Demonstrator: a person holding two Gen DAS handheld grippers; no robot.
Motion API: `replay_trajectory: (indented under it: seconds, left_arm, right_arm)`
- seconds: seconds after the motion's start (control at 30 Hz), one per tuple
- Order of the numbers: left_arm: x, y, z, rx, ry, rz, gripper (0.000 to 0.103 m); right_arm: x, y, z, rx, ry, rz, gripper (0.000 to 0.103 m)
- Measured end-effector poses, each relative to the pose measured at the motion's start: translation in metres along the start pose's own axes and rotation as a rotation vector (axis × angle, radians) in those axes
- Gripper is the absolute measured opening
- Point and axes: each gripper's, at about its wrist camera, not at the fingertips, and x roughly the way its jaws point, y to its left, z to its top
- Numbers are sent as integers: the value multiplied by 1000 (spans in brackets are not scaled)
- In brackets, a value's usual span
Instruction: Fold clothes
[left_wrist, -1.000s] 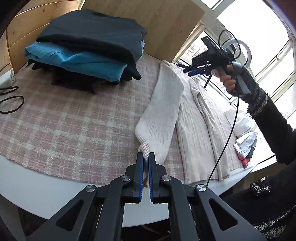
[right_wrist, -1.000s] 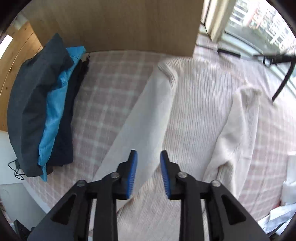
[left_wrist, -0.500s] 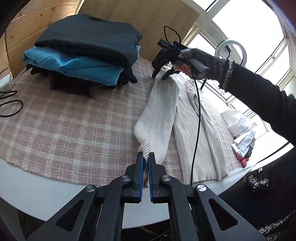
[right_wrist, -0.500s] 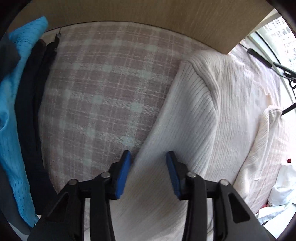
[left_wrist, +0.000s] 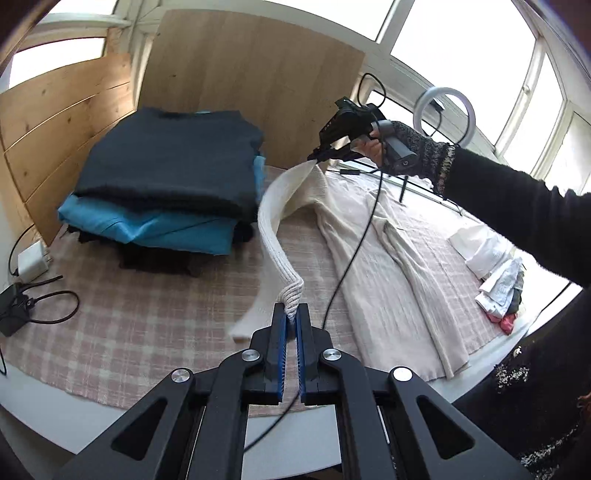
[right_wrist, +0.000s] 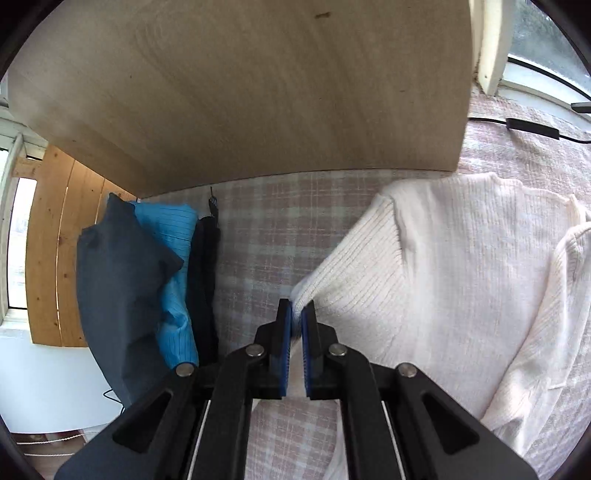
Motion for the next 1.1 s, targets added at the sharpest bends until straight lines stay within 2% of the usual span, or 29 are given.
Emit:
replay_trajectory:
  seconds: [0.17,0.2,0.23,0.27,0.3,0.33,0.47,0.53,0.67,0.77,0.83,0.97,1.1]
  left_arm:
    - [28,-71,-15,95,52,16,4]
    - [36,-86,-21,96,84,-8,4]
    - [44,-100,-28,97,120,-35,5]
    - [55,-115,-38,107,173,-37,5]
    - [64,-127,-47,118,222,-17,6]
    - [69,-137,-56,121,257,-4,7]
    - [68,-159,-71,56,272,29,7]
    - [65,-164,-71,23,245,69,7]
    - [74,-156,-64,-45,208,117,11]
    - [91,-149,-62,-79,203,129,12]
    - [104,-144,-62,-94,208,122,12]
    - [121,-133,-62,-112,218,109,12]
    - [135,-127,-66,-124,240,83,12]
  right_arm:
    - [-15,-61,-13,0,49,103,6]
    - [-14,-75,-16,3,73,91,6]
    - [-13,-88,-20,4,107,30,7]
    - [-14,-97,-25,0,143,-63,12]
    - [-16,-106,-31,-16,161,-136,13]
    - [-21,-114,-36,-42,153,-162,13]
    - [-46,-137,-56,-132,103,-109,21]
    - [-57,-127,-66,-218,71,-122,22]
    - [-65,-86,-83,-370,80,-36,21]
    - [-29,-35,-96,-530,75,-142,22]
    - [1,-13,-103,-632,102,-206,22]
    - [34,9,-107,-752,123,-318,22]
    - [56,17,-111,-806,167,-389,23]
